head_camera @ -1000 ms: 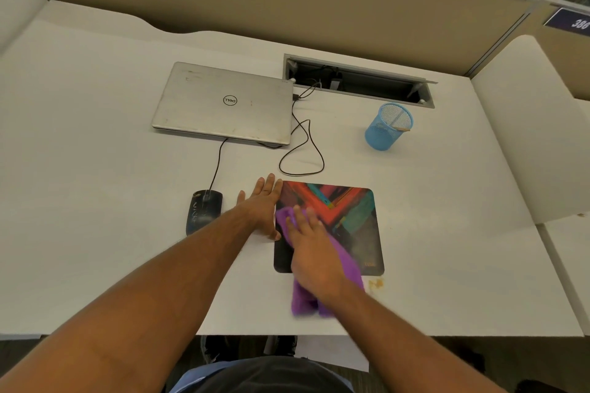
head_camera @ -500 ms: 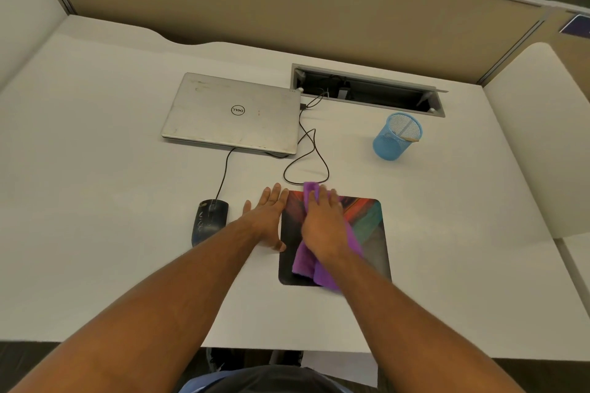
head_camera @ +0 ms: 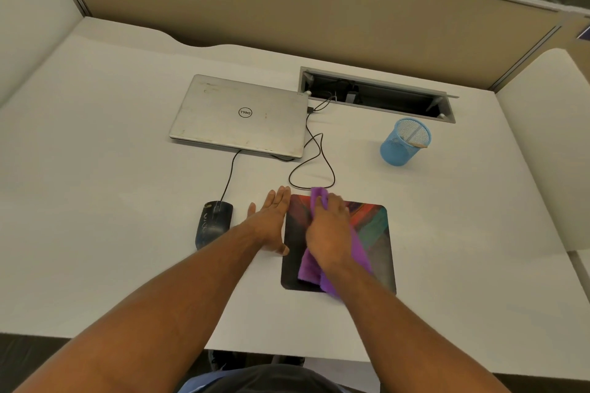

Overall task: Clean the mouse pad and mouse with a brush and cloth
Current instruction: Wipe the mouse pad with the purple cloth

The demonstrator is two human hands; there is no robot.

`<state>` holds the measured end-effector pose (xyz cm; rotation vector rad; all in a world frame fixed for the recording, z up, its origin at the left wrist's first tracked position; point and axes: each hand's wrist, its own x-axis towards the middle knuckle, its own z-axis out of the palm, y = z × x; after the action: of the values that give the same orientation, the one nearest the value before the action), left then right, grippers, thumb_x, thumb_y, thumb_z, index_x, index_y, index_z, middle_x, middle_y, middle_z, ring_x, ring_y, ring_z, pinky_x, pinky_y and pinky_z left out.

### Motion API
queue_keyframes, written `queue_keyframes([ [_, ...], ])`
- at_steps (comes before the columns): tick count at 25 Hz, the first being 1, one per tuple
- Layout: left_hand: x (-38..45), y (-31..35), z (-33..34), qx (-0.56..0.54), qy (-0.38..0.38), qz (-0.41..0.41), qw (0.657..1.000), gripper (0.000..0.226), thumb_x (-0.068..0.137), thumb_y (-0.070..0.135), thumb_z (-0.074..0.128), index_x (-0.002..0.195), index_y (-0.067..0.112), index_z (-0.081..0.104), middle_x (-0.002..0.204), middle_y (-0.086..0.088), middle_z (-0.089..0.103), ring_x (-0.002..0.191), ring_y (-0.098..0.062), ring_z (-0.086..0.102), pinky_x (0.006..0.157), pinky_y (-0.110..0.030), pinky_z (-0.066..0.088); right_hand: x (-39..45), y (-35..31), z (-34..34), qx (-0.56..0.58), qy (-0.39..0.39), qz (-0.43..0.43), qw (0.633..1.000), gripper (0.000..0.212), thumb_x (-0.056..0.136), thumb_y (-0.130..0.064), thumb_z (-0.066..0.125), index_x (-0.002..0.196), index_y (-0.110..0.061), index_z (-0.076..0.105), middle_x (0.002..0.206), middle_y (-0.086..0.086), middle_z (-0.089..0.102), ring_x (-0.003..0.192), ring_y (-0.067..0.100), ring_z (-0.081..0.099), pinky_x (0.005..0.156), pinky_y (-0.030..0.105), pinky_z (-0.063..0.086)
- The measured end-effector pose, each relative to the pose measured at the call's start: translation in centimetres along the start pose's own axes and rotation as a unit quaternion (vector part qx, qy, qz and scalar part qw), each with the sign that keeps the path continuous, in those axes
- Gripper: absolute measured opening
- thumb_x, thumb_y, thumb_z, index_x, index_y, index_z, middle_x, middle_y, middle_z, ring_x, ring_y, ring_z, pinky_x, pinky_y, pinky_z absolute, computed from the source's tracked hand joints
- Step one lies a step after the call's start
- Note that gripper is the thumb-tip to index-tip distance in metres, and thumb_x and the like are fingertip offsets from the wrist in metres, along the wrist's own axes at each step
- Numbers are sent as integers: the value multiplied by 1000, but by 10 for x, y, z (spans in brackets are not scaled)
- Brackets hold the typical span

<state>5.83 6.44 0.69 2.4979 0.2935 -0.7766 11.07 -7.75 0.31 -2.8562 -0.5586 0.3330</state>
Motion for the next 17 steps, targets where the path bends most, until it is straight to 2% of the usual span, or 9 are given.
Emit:
queue_keyframes([
  [2, 0, -1, -2, -10, 0, 1, 1000, 139, 74, 34, 85, 151, 20, -29, 160, 2, -31, 148, -20, -23, 119, -52, -9, -10, -22, 13, -24, -25, -100, 994, 81, 93, -21, 64, 162, -12, 22, 165, 15, 24, 154, 35, 16, 128, 46, 14],
  [4, -1, -1, 0, -7, 3, 4, 1000, 138, 74, 34, 85, 151, 20, -29, 160, 2, -31, 148, -20, -23, 119, -52, -9, -9, -20, 10, -41, -41, -133, 989, 83, 92, -21, 65, 162, -14, 21, 165, 13, 26, 154, 33, 18, 128, 44, 15],
  [6, -1, -1, -1, -9, 2, 2, 1000, 138, 75, 33, 85, 151, 20, -29, 160, 3, -32, 148, -19, -24, 119, -52, -9, -3, 4, -1, -25, -20, -78, 996, 77, 91, -13, 63, 160, -16, 28, 158, 12, 35, 146, 31, 32, 123, 44, 28],
  [8, -1, -1, 1, -12, 8, 1, 1000, 137, 76, 33, 84, 151, 20, -30, 159, 3, -33, 148, -19, -24, 119, -51, -8, 0, 35, -13, -11, -6, 26, 1000, 73, 93, -13, 64, 158, -17, 30, 155, 9, 38, 142, 29, 38, 118, 43, 38],
  [10, -1, 0, 0, -7, 6, -2, 1000, 137, 77, 33, 84, 151, 20, -30, 159, 2, -33, 148, -20, -24, 118, -51, -8, -1, 43, -17, -24, -12, 83, 996, 74, 95, -18, 63, 159, -16, 25, 159, 10, 33, 147, 31, 33, 121, 44, 34],
  [11, 0, 0, 0, -10, 4, -3, 1000, 137, 77, 33, 84, 151, 20, -30, 159, 3, -33, 148, -20, -24, 118, -51, -8, 0, 35, -16, -44, -10, 81, 996, 74, 97, -18, 61, 160, -14, 22, 162, 13, 28, 150, 34, 27, 124, 46, 28],
  [14, -1, 2, 0, -9, 8, -6, 1000, 138, 75, 33, 85, 151, 20, -30, 160, 2, -32, 148, -20, -24, 118, -52, -10, -1, -11, -4, -56, -32, -25, 998, 80, 95, -19, 60, 162, -9, 18, 167, 17, 19, 155, 39, 12, 128, 48, 14],
  [17, 0, 2, 0, -15, 5, 2, 1000, 139, 74, 34, 86, 151, 20, -28, 160, 2, -31, 148, -20, -23, 119, -52, -10, -10, -28, 1, -54, -69, -128, 988, 88, 94, -25, 65, 164, -13, 13, 168, 15, 18, 156, 35, 11, 128, 46, 11],
])
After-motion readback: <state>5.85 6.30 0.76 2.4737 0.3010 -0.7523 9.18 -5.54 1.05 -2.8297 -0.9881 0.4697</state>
